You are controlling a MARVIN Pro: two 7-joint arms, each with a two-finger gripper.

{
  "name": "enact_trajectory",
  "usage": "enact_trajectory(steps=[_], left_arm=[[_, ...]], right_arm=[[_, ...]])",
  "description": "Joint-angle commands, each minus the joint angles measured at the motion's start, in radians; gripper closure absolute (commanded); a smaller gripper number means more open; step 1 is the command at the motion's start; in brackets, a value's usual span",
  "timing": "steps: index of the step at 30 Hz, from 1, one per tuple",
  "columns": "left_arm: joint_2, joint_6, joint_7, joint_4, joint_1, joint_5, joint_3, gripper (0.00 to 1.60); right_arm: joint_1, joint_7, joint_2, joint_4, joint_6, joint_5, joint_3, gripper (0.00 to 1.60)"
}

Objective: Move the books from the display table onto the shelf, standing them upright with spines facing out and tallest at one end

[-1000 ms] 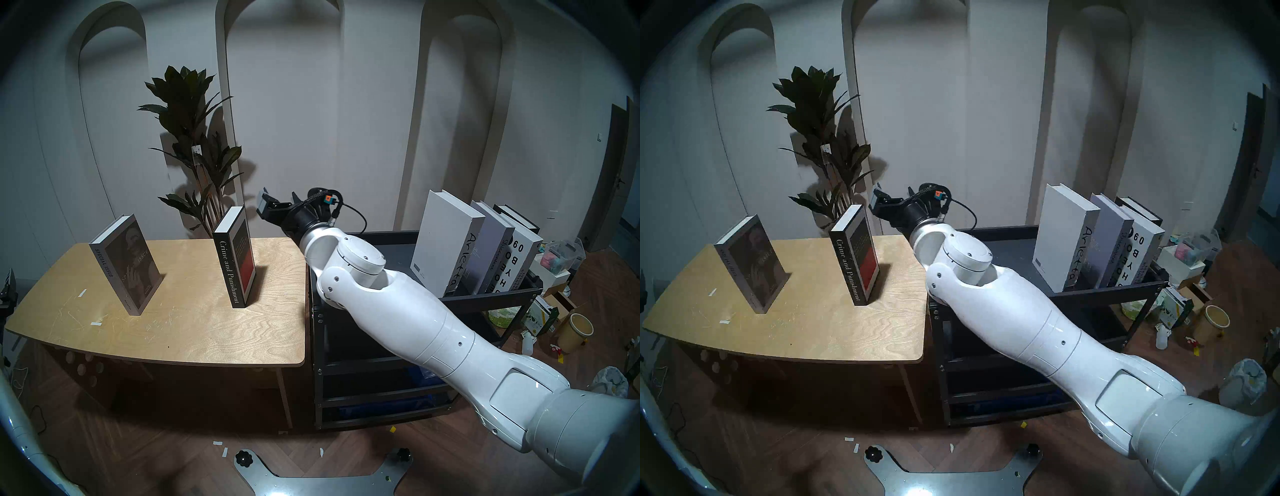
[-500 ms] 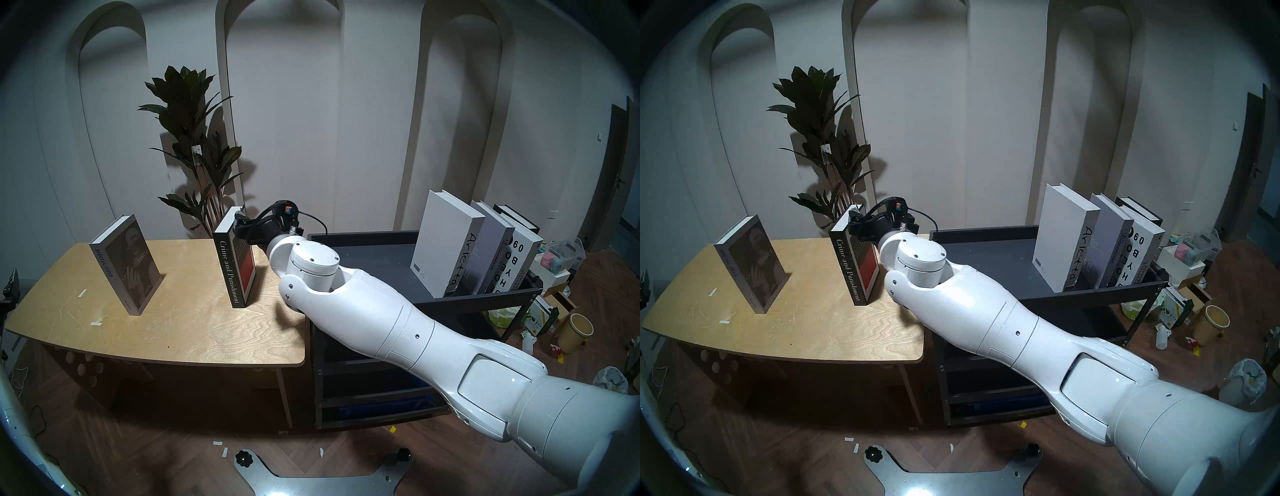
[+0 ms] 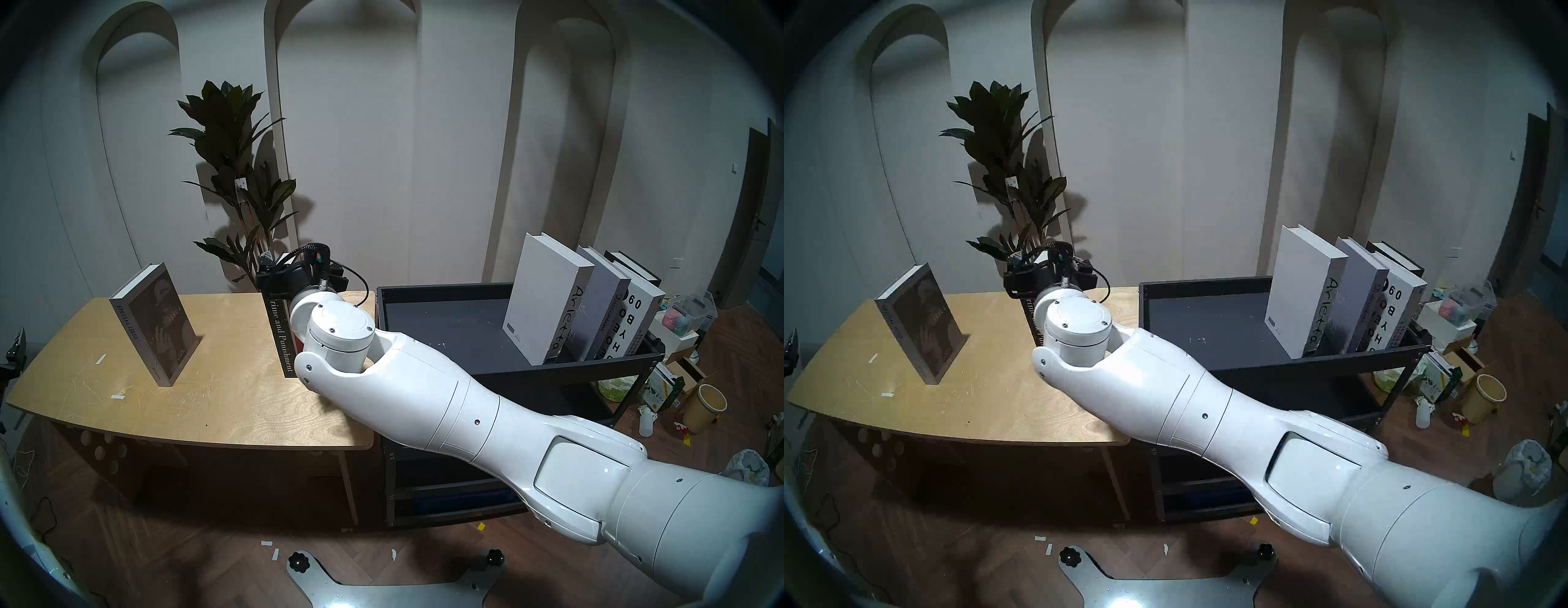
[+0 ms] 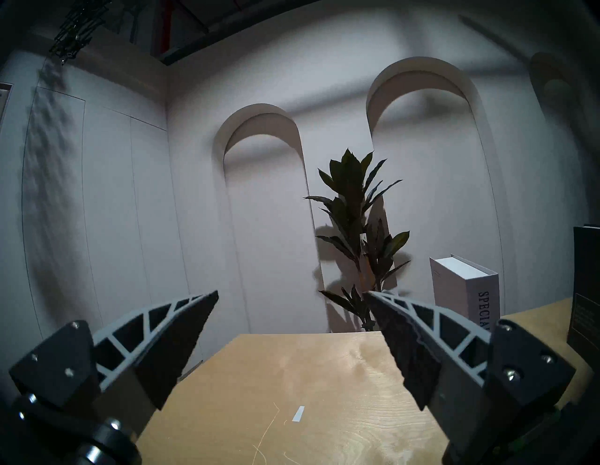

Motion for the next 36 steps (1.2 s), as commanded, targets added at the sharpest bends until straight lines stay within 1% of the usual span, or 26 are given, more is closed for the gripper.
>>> enact_trajectory(steps=[1,4,5,11,16,19,24,29,30,36], left_arm=[[0.1,-0.086,-0.068,0.077,-0.05,-0.029,0.004,0.0],[0.116,-0.118,-0.103,0.117,-0.062,-0.044,0.007,0.0],[0.12,-0.13,-0.117,0.129,-0.066,-0.049,0.008,0.0],[0.144,-0.173,-0.176,0.194,-0.084,-0.072,0.008,0.0],[0.165,-0.193,-0.222,0.244,-0.097,-0.096,-0.005,0.0],[0.181,-0.205,-0.256,0.272,-0.104,-0.113,-0.017,0.0],[0.202,-0.222,-0.308,0.312,-0.114,-0.135,-0.028,0.0],[0.219,-0.236,-0.347,0.347,-0.124,-0.151,-0.035,0.0],[0.229,-0.244,-0.369,0.371,-0.131,-0.159,-0.037,0.0],[0.251,-0.262,-0.423,0.423,-0.151,-0.175,-0.034,0.0]], right_arm=[[0.004,-0.051,-0.046,-0.001,-0.049,-0.045,-0.007,0.0],[-0.004,-0.044,-0.065,0.03,-0.058,-0.035,-0.021,0.0],[-0.003,-0.043,-0.073,0.047,-0.064,-0.042,-0.031,0.0],[0.003,-0.028,-0.125,0.141,-0.094,-0.041,-0.064,0.0],[0.02,-0.021,-0.168,0.207,-0.118,-0.049,-0.078,0.0],[0.021,-0.021,-0.195,0.241,-0.133,-0.051,-0.091,0.0],[0.016,-0.018,-0.225,0.285,-0.155,-0.056,-0.108,0.0],[0.022,-0.02,-0.246,0.327,-0.174,-0.059,-0.112,0.0],[0.028,-0.02,-0.259,0.356,-0.187,-0.059,-0.108,0.0],[0.046,-0.021,-0.294,0.427,-0.216,-0.063,-0.1,0.0]])
